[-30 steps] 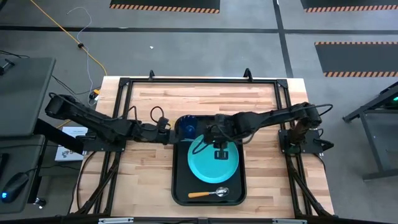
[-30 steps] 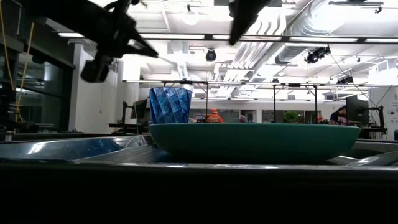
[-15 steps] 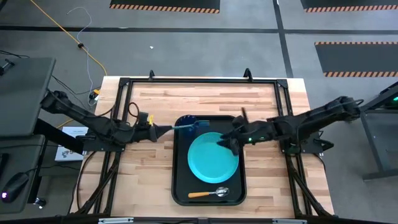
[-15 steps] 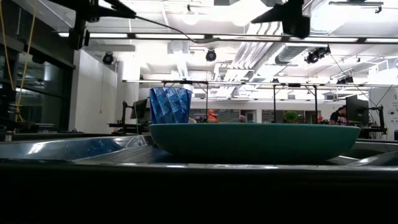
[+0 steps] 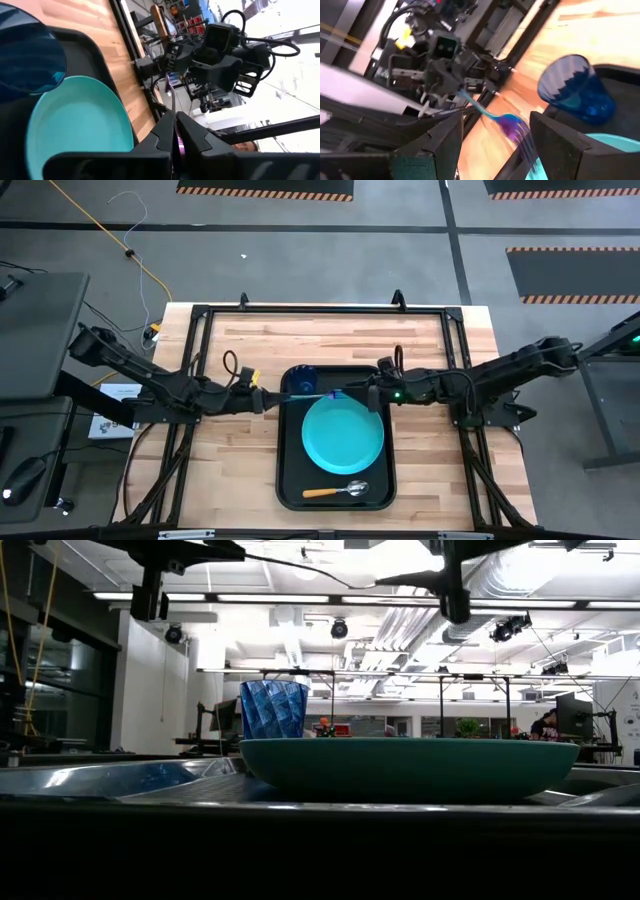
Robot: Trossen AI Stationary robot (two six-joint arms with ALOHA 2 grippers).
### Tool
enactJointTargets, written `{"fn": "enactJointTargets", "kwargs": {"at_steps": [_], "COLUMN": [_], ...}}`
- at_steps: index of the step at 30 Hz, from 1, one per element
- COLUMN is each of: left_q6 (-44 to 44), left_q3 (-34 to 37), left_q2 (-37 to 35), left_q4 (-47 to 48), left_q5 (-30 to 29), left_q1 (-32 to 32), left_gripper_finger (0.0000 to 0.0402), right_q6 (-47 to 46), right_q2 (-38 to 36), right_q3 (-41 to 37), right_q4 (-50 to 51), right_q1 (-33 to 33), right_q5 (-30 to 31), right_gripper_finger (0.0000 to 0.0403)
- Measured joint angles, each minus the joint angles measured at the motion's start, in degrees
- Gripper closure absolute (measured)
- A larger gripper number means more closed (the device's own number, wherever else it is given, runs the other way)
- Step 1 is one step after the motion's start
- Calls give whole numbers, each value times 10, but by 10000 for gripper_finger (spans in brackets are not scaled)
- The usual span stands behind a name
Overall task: Pick and place plate/cup/fork/spoon on tray
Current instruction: Put the purple fork in the black tray beside the spoon
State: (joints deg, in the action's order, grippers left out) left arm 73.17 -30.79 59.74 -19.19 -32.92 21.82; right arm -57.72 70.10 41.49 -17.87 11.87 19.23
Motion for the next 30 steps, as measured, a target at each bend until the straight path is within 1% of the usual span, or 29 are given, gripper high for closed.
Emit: {"fn": "enactJointTargets", "kwargs": {"at_steps": [2, 7, 11, 17, 21, 25, 27, 30], "left_q6": [0, -3, -3, -18, -18, -19, -26, -29], "left_q3": [0, 0, -1, -1, -1, -1, -1, -1], "left_q2": [0, 1, -1, -3, -2, -2, -2, -2], "left_q4": [-2, -2, -12, -19, -18, -17, -17, -17], "left_q5": [1, 4, 11, 26, 26, 26, 26, 42], "left_q1": [-4, -12, -12, -12, -16, -28, -36, -44], "left_gripper_finger": [401, 401, 402, 401, 401, 401, 401, 401], "right_q6": [12, 8, -12, -14, -17, -23, -23, -23], "right_q2": [0, 0, 1, 1, 1, 1, 1, 1], "right_q3": [9, 18, 18, 18, 18, 18, 18, 18], "right_q4": [9, 70, 109, 111, 94, 95, 95, 95], "right_q1": [0, 1, 2, 1, 1, 3, 3, 3], "right_q5": [-12, -12, 4, 18, -8, -14, -13, -8], "right_gripper_finger": [183, 183, 183, 183, 183, 184, 189, 208]}}
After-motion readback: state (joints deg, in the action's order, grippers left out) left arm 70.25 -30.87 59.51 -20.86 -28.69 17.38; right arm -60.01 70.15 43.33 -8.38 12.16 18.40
